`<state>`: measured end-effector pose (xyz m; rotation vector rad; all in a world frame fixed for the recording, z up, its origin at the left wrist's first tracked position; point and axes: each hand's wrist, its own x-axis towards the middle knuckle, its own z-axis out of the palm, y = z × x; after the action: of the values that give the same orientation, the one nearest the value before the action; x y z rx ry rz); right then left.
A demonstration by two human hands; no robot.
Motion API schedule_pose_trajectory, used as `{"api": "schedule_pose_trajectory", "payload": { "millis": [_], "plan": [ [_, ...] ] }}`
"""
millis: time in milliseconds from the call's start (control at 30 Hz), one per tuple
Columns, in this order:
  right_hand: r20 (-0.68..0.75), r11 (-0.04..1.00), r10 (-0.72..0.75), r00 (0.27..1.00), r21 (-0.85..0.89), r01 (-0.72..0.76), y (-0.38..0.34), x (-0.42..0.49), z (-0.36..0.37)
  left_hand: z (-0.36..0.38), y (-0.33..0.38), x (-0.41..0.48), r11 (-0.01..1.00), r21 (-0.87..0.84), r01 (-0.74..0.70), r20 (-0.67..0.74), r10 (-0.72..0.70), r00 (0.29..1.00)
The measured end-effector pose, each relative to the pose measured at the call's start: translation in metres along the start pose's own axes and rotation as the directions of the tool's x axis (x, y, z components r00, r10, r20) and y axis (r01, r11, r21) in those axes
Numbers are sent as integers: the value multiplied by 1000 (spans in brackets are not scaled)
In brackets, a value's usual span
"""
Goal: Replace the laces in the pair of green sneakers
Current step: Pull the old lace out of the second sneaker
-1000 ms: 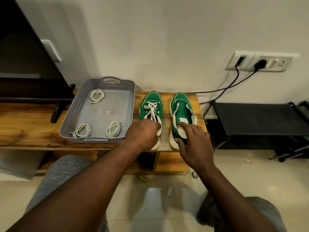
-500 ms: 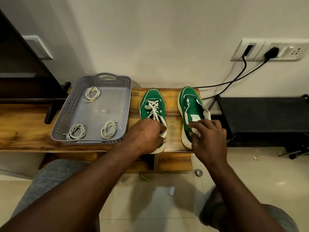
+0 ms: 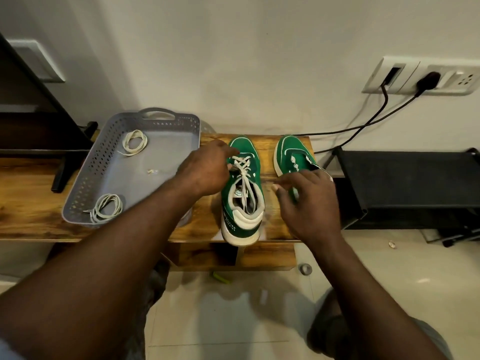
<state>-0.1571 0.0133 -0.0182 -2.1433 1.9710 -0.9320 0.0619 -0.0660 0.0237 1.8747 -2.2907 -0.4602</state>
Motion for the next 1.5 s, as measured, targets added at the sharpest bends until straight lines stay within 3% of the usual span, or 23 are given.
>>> {"api": "schedule_pose_trajectory", "payload": {
  "millis": [133, 233, 433, 533, 600, 633, 667, 700, 733, 767, 800, 833, 867, 900, 933, 967, 1000, 1067, 1200, 1367, 1500],
  "plan": [
    [204, 999, -13, 979, 31, 7, -28, 20, 30, 7, 3, 10, 997, 56, -47, 73, 43, 996],
    [219, 999, 47, 975, -30, -42, -38, 28, 42, 6, 6, 11, 992, 123, -21, 7, 20, 1000],
    [192, 997, 77, 978, -9, -77, -40, 27, 46, -2, 0, 8, 995, 96, 28, -49, -24, 999],
    [186, 996, 91, 978, -18, -89, -37, 28, 47, -9, -2, 9, 999, -16, 38, -100, -40, 994],
    [175, 996, 91, 980, -13, -90, -36, 28, 47, -20, 2, 11, 953, -298, 45, -148, -93, 985],
    [170, 996, 90, 981, -8, -90, -36, 27, 48, -28, 3, 12, 844, -533, 52, -145, -152, 978],
    [167, 996, 91, 982, -3, -92, -35, 27, 49, -37, 3, 12, 632, -773, 52, -105, -208, 973],
    [166, 995, 93, 982, 2, -95, -35, 26, 49, -46, 2, 11, 323, -945, 48, -29, -230, 973],
    [165, 995, 98, 981, 8, -100, -34, 26, 50, -53, -1, 10, 2, -999, 50, 49, -204, 978],
    [163, 994, 103, 981, 17, -107, -34, 26, 49, -56, -3, 9, -202, -978, 56, 93, -178, 980],
    [160, 993, 109, 981, 28, -114, -34, 26, 49, -58, -7, 9, -239, -969, 65, 111, -185, 977],
    [156, 992, 111, 981, 38, -118, -34, 26, 49, -57, -10, 8, -112, -991, 78, 101, -222, 970],
    [155, 992, 113, 982, 44, -121, -33, 26, 49, -55, -11, 8, 171, -980, 97, 49, -263, 963],
    [157, 991, 115, 981, 49, -124, -33, 26, 50, -52, -12, 7, 522, -845, 116, -33, -268, 963],
    [160, 991, 118, 980, 51, -127, -32, 26, 50, -45, -13, 6, 781, -615, 111, -85, -205, 975],
    [162, 990, 119, 980, 53, -129, -31, 26, 51, -38, -12, 4, 912, -398, 98, -45, -126, 991],
    [164, 990, 118, 979, 56, -128, -31, 27, 51, -30, -11, 3, 962, -256, 93, 49, -83, 995],
    [173, 990, 112, 979, 68, -125, -31, 27, 52, -18, -6, 0, 981, -180, 75, 191, -40, 981],
    [203, 991, 76, 976, 93, -96, -28, 28, 53, -3, 0, 8, 993, -117, -3, 141, 20, 990],
    [238, 988, 75, 968, 116, -105, -25, 30, 55, 8, -1, 10, 990, -139, -7, 191, 34, 981],
    [262, 981, 95, 960, 139, -135, -24, 30, 57, 7, -3, 8, 949, -316, -7, 179, 67, 982]
  ]
}}
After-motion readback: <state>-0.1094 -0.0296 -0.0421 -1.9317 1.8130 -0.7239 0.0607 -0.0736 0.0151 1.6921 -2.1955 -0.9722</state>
